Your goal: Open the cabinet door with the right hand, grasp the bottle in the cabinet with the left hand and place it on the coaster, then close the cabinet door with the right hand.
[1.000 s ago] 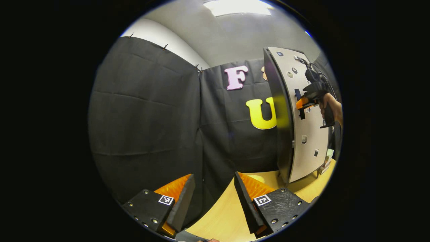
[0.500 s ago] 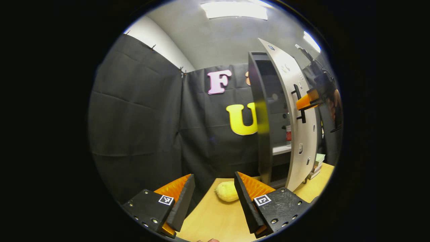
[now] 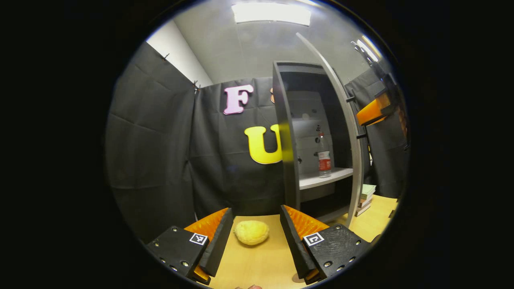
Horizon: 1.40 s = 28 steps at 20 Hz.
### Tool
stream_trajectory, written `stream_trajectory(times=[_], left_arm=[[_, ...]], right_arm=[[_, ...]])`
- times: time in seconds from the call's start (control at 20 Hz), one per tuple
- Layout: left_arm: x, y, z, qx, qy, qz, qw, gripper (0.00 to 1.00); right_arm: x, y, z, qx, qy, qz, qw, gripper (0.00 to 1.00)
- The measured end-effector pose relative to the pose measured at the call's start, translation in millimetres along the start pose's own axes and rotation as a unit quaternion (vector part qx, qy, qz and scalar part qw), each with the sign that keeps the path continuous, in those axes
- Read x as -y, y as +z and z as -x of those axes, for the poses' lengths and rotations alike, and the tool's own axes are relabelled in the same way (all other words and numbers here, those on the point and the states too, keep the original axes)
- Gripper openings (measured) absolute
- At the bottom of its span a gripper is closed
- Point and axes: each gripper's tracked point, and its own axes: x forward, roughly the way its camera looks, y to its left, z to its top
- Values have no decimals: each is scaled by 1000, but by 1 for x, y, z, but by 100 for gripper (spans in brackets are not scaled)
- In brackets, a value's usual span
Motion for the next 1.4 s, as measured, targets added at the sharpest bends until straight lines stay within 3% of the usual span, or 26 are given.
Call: stream_trajectory(times=[0.25, 0.3, 0.45, 0.55, 0.7, 0.9, 0.95, 1.15, 1.2, 1.25, 1.3, 1.4], left_arm=[[64, 3, -21, -2, -38, 4, 999, 68], [78, 4, -24, -3, -46, 5, 999, 68], [128, 13, -31, -3, -74, 15, 997, 68], [163, 21, -35, -4, -92, 14, 996, 68], [212, 34, -35, 4, -113, 12, 994, 68], [264, 42, -30, 6, -126, 3, 992, 69], [271, 42, -29, 6, -125, 0, 992, 66], [299, 42, -31, -1, -116, 0, 993, 68], [306, 43, -32, -2, -113, 1, 994, 68], [310, 44, -32, -2, -109, 1, 994, 66], [315, 46, -32, -1, -103, -1, 995, 68], [319, 51, -29, 3, -88, -9, 996, 68]], right_arm=[[6, -1, 8, 0, 11, 2, 1000, 23], [8, -1, 10, -2, 11, 5, 1000, 19], [12, -3, 16, -3, 8, 7, 1000, 22], [16, -3, 21, 2, 8, 0, 1000, 17], [22, -3, 24, 9, 1, -9, 1000, 17], [37, -3, 28, 20, -22, -25, 999, 18], [40, -1, 28, 24, -26, -27, 999, 12], [50, 0, 28, 34, -33, -37, 998, 14], [46, 0, 27, 35, -18, -42, 998, 14], [39, -1, 26, 36, 5, -51, 998, 4], [31, -1, 26, 35, 29, -58, 997, 14], [23, -1, 28, 34, 62, -64, 995, 17]])
